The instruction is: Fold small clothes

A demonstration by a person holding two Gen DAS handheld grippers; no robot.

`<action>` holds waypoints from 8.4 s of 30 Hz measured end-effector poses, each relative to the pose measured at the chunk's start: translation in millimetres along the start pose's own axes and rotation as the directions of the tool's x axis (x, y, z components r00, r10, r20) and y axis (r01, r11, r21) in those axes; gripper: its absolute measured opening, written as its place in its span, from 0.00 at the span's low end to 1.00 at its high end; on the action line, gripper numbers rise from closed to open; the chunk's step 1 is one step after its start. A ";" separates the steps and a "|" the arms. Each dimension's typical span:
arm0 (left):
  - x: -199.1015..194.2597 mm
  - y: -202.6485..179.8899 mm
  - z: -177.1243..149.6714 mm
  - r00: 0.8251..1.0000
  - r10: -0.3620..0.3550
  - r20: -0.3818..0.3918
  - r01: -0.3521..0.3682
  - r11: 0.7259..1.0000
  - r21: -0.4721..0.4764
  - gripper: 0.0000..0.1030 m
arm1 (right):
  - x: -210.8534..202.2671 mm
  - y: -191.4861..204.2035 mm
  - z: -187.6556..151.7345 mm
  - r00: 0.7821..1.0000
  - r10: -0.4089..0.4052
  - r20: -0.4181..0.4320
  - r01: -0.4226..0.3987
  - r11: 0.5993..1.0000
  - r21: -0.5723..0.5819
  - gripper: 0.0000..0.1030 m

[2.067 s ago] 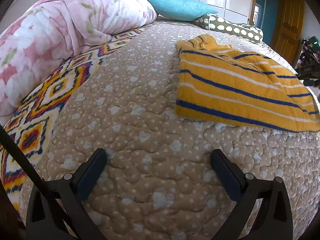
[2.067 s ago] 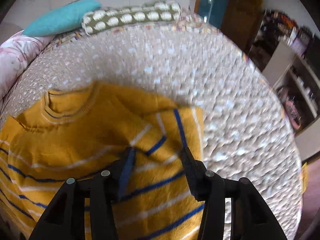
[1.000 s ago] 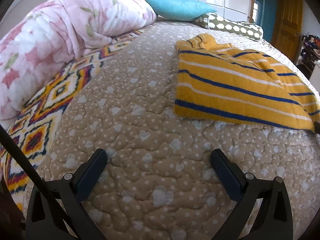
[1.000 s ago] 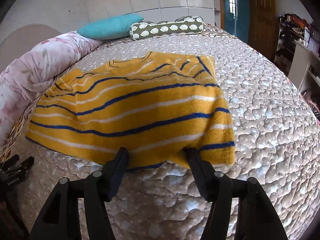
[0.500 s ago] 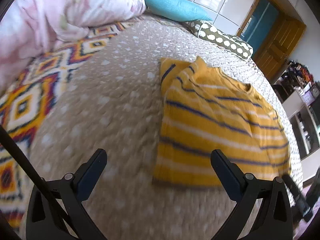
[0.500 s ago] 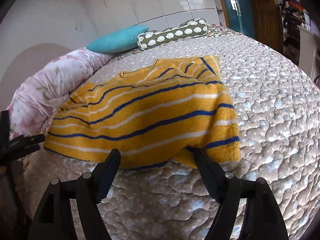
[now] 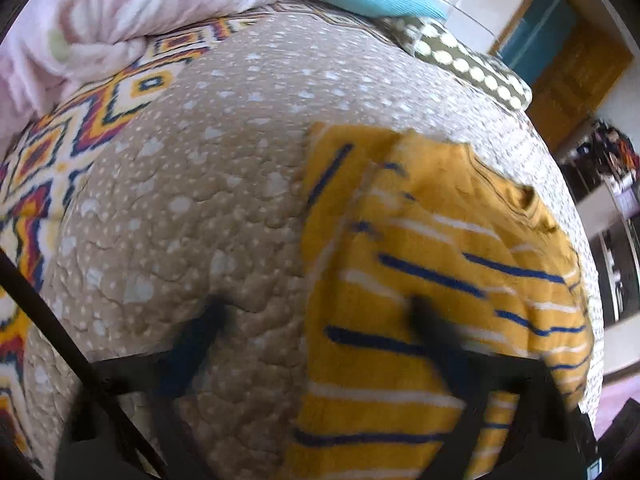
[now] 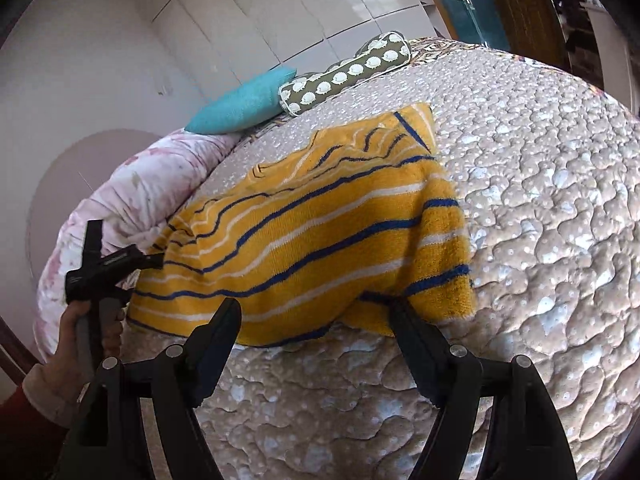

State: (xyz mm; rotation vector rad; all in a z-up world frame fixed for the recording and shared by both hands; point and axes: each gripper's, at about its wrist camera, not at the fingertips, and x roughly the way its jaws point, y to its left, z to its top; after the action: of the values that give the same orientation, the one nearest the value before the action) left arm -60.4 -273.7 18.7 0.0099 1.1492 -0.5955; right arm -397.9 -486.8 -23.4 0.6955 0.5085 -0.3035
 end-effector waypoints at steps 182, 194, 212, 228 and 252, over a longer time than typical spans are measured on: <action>-23.0 -70.3 -135.6 0.975 0.146 0.169 -0.179 0.965 0.194 1.00 | 152.1 44.2 122.2 0.970 -0.015 -0.244 0.004 0.999 -0.044 0.26; -21.8 -71.1 -135.2 0.974 0.153 0.168 -0.185 0.963 0.196 1.00 | 44.8 -65.2 110.3 0.995 -0.022 -0.099 0.043 0.976 0.215 0.42; -26.5 -73.0 -141.4 0.965 0.182 0.186 -0.218 0.956 0.196 1.00 | -88.8 -49.6 -39.6 0.967 -0.242 -0.076 0.246 0.968 0.046 0.60; -36.0 -68.8 -156.3 0.974 0.175 0.142 -0.192 0.975 0.111 1.00 | -64.0 -8.8 -66.9 0.873 -0.487 -0.031 0.472 0.859 -0.199 0.88; -47.8 -81.1 -191.1 0.945 0.222 0.240 -0.256 0.959 0.119 1.00 | -62.3 -0.6 -83.9 0.863 -0.499 0.078 0.502 0.834 -0.228 0.95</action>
State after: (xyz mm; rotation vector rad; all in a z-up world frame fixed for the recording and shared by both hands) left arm -272.6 -263.2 1.6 0.2036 0.8658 -0.4506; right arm -479.0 -424.5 -45.0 0.3098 0.6995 -0.7291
